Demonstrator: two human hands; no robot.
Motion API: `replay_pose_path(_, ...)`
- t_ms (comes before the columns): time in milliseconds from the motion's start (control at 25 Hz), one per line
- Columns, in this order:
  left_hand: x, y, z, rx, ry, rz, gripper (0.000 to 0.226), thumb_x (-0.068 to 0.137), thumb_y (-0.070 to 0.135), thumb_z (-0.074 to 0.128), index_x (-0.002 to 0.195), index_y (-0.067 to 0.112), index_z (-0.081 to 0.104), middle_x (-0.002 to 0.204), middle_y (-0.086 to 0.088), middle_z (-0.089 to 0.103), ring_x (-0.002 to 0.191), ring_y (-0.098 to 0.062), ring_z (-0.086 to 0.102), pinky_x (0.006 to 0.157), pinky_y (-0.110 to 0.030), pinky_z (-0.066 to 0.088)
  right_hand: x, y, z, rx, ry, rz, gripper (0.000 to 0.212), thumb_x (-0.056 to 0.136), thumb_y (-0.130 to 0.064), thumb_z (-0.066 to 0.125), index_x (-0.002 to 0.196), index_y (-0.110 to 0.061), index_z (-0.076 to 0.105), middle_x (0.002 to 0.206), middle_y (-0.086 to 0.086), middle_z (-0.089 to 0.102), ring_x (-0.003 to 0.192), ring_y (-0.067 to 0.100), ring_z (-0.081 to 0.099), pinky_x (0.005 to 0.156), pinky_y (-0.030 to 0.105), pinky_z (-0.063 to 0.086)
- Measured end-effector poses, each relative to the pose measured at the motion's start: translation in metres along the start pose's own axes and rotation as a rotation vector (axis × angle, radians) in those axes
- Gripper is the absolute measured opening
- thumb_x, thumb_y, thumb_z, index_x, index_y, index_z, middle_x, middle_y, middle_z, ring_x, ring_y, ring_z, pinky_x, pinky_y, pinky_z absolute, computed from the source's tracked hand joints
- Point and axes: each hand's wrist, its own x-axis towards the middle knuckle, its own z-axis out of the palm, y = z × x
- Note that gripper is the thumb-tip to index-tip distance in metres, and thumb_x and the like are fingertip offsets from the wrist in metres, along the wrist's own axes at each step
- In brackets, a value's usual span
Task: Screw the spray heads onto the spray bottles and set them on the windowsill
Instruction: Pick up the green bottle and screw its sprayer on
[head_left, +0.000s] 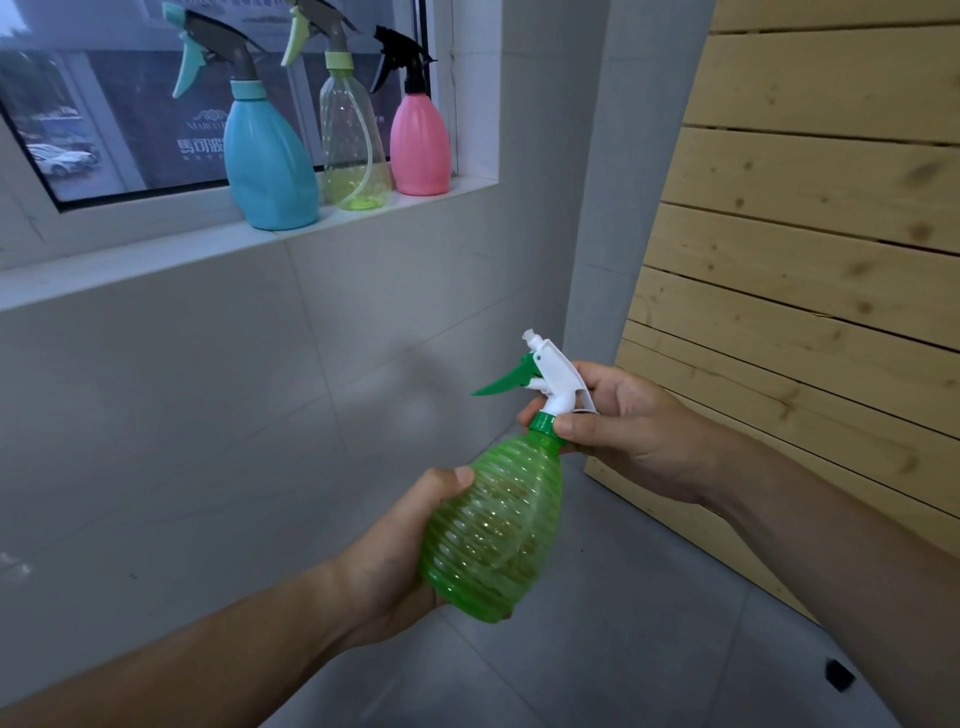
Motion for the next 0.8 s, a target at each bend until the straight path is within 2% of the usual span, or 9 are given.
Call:
replay_pose_path(160,-0.0006,0.0020,0.0044,-0.056,-0.023,-0.020,0.052,0.072,0.045,0.065,0.112,0.013,0.076,0.100,-0.023,0.071,0.082,-0.040,0.071,0.065,-0.043,0.058,0.0020,0.0004,0.0036,0.049,0.051,-0.038,0.041,0.083,-0.002,0.059,0.124,0.000,0.053,0.107,0.016,0.067,0.094,0.025,0.062,0.087,0.036,0.050)
replay_pose_path(320,-0.0011,0.0052,0.0059,-0.072,-0.065,-0.042,0.064,0.066,0.046,0.076,0.118,0.009,0.071,0.101,-0.025,0.071,0.083,-0.041,0.071,0.066,-0.044,0.058,0.0029,-0.0008,0.0040,0.084,0.079,-0.067,0.043,0.082,-0.001,0.059,0.125,0.000,0.053,0.105,0.015,0.068,0.093,0.026,0.062,0.088,0.038,0.049)
replay_pose_path(400,-0.0007,0.0048,0.0058,-0.049,-0.045,-0.034,0.064,0.068,0.047,0.074,0.120,0.011,0.070,0.103,-0.023,0.072,0.084,-0.039,0.071,0.067,-0.044,0.058,0.0037,0.0002,0.0033,0.070,0.097,-0.072,0.042,0.082,-0.001,0.060,0.124,-0.002,0.054,0.105,0.014,0.069,0.094,0.028,0.061,0.089,0.040,0.049)
replay_pose_path(480,-0.0004,0.0044,0.0060,-0.008,-0.036,-0.019,0.071,0.061,0.050,0.084,0.120,0.012,0.072,0.104,-0.020,0.074,0.086,-0.035,0.073,0.068,-0.042,0.059,0.0039,0.0004,0.0017,0.061,0.096,-0.056,0.043,0.081,-0.001,0.060,0.124,-0.002,0.054,0.106,0.015,0.069,0.096,0.029,0.061,0.089,0.040,0.049)
replay_pose_path(560,-0.0013,0.0036,0.0057,0.029,-0.038,-0.013,0.079,0.054,0.054,0.089,0.120,0.013,0.073,0.105,-0.017,0.075,0.086,-0.031,0.075,0.069,-0.040,0.060,0.0040,-0.0005,0.0004,0.045,0.076,-0.024,0.046,0.082,-0.002,0.060,0.127,0.001,0.052,0.108,0.017,0.069,0.094,0.026,0.063,0.086,0.035,0.052)
replay_pose_path(680,-0.0025,0.0018,0.0064,0.050,-0.002,0.000,0.067,0.064,0.049,0.081,0.121,0.015,0.073,0.107,-0.016,0.076,0.087,-0.029,0.075,0.068,-0.038,0.060,0.0018,-0.0012,0.0013,-0.005,0.050,-0.004,0.048,0.083,-0.004,0.060,0.129,0.002,0.051,0.110,0.020,0.068,0.092,0.021,0.065,0.084,0.030,0.053)
replay_pose_path(800,-0.0007,0.0003,0.0092,0.122,0.075,0.079,0.065,0.071,0.048,0.071,0.124,0.011,0.069,0.108,-0.015,0.072,0.095,-0.031,0.069,0.079,-0.040,0.057,0.0023,0.0007,0.0046,-0.092,0.135,-0.036,0.044,0.084,-0.008,0.063,0.127,-0.003,0.054,0.109,0.020,0.070,0.095,0.022,0.067,0.090,0.037,0.055)
